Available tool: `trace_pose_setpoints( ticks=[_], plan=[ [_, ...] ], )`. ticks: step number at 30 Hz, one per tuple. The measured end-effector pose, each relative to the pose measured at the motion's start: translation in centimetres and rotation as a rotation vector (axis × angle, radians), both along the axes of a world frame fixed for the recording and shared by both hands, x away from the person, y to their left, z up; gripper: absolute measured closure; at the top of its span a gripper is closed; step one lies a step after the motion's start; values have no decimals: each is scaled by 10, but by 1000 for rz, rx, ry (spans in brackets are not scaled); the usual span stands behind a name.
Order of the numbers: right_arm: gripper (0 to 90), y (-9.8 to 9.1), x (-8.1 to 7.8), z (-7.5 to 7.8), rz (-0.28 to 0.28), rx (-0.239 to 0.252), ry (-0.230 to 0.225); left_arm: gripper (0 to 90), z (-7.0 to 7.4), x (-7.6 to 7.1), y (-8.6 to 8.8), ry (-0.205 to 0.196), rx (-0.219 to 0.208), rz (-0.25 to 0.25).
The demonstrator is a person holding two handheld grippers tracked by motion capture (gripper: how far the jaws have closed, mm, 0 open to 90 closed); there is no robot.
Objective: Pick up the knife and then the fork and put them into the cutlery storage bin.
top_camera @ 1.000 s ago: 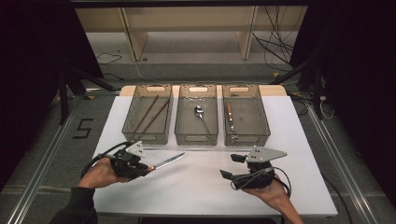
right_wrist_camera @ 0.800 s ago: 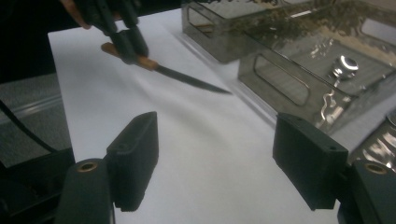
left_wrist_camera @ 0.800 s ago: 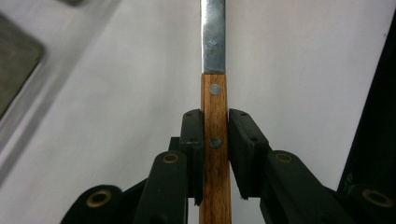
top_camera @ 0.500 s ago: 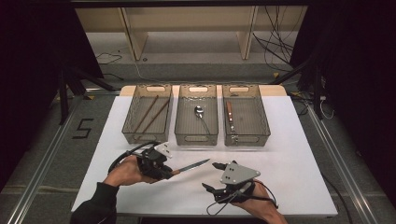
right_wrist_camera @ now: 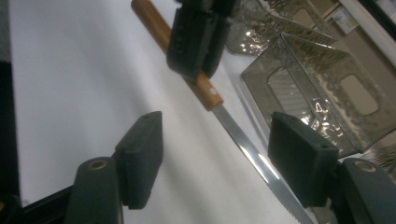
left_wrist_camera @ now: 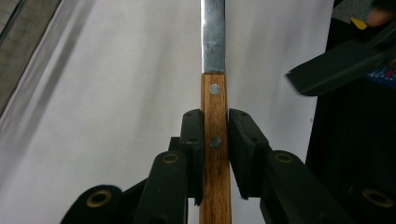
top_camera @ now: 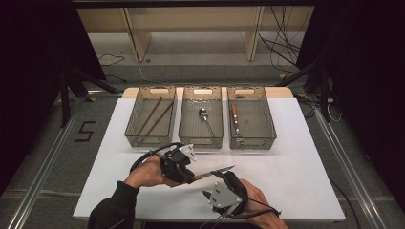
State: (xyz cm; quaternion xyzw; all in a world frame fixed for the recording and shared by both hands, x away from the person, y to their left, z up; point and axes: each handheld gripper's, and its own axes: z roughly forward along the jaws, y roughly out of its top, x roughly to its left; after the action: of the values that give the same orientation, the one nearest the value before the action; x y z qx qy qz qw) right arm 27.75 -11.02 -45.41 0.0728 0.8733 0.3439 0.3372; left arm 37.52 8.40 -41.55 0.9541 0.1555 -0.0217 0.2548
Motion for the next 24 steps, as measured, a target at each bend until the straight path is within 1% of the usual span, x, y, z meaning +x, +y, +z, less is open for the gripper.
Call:
trace_pose_setpoints(
  ticks=[1,3,4,5,6,7,8,10,12,13,14,15,16,17,19,21,24],
  plan=[
    [388,2,-1,-2,-2,-24,-24,758,1,0,-1,0,-1,0],
    [421,5,-2,-5,-10,-56,-63,758,2,-1,-4,4,-3,-5],
    [439,6,-2,-7,-17,-70,-90,758,2,-2,-5,6,-4,-6],
    [450,8,-3,-7,-15,-90,-115,758,2,-2,-5,11,-2,-12],
    [469,9,-3,-8,-14,-106,-131,758,2,-2,-6,12,-2,-15],
    [485,10,-5,-10,-20,-127,-154,758,2,-3,-7,15,-2,-13],
    [500,12,-4,-11,-14,-146,-183,758,2,-3,-7,20,-2,-12],
    [538,15,-5,-14,-12,-175,-219,758,3,-3,-8,26,-2,-11],
    [578,17,-6,-17,-6,-204,-255,758,3,-3,-8,28,-5,-20],
    [594,18,-7,-18,-9,-213,-261,758,3,-4,-9,33,-4,-19],
    [610,18,-8,-19,-5,-231,-283,758,3,-4,-10,37,-5,-20],
    [620,19,-8,-20,-5,-243,-289,758,4,-4,-10,40,-7,-30],
    [633,19,-8,-21,-6,-253,-306,758,4,-5,-10,42,-10,-34],
    [643,19,-9,-22,-9,-259,-302,758,4,-5,-11,44,-12,-32],
    [662,19,-9,-23,-2,-264,-316,758,5,-6,-12,47,-5,-36],
    [682,20,-9,-24,-2,-276,-340,758,4,-6,-13,52,-4,-35],
    [708,20,-11,-24,9,-290,-360,757,4,-6,-15,53,5,-40]
  ],
)
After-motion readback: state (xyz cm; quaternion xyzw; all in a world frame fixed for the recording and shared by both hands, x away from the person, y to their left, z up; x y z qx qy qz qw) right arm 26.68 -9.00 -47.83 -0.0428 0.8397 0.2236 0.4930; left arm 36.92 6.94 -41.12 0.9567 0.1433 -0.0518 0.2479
